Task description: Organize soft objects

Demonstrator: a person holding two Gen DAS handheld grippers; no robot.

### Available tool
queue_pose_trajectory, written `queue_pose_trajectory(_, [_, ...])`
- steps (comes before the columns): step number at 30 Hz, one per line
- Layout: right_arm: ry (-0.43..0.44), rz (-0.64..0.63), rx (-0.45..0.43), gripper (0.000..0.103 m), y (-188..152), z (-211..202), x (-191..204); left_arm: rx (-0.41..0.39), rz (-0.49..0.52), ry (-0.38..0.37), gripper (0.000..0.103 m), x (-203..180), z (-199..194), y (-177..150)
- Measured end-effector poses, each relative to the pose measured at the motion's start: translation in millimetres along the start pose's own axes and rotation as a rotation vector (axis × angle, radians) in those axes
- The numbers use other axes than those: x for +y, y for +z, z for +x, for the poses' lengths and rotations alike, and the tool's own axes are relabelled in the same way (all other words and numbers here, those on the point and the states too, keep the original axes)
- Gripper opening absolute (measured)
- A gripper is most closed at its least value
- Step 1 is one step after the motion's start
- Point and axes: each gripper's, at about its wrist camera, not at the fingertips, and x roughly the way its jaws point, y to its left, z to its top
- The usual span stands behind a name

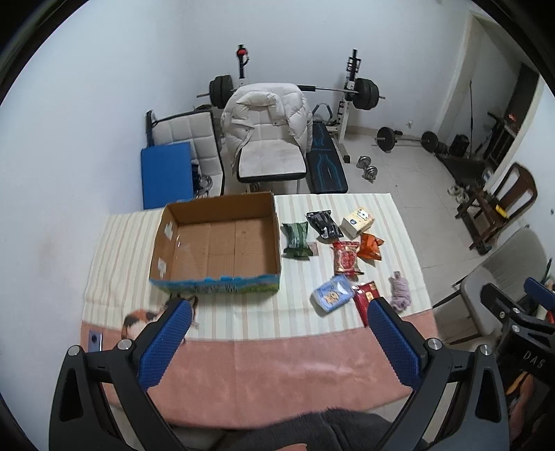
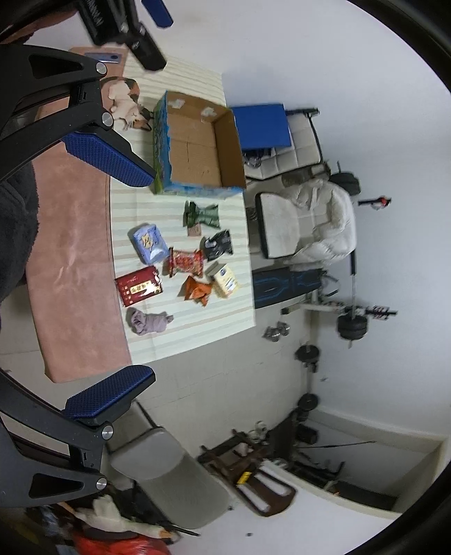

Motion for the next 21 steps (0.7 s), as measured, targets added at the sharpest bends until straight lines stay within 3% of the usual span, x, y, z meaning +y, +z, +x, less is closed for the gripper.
queue_pose_trajectory(6, [-0.037,0.062,0.162,0.103,3.8,103.2,-46.8,0.085,0.186,0.054,0.103,-35.2,96.4,20.7])
queue_pose_trajectory(8, [-0.036,0.091,0.234,0.103,2.0,147.2,-63.2,0.157,0.259,0.065,0.103,-52.9,141.8,23.2])
queue_pose_trajectory(16, [-0.06,0.148,0.448,0.103,-17.6,308.3,-110.1,0.377,0.449,-0.001,0.103,-115.9,283.7,5.2])
queue_pose_trajectory(21, [-0.055,0.169,0.562,0.103,-33.0,384.4,-130.9,0.503,0.579,-0.049,0.103,-151.0,355.7,-15.7])
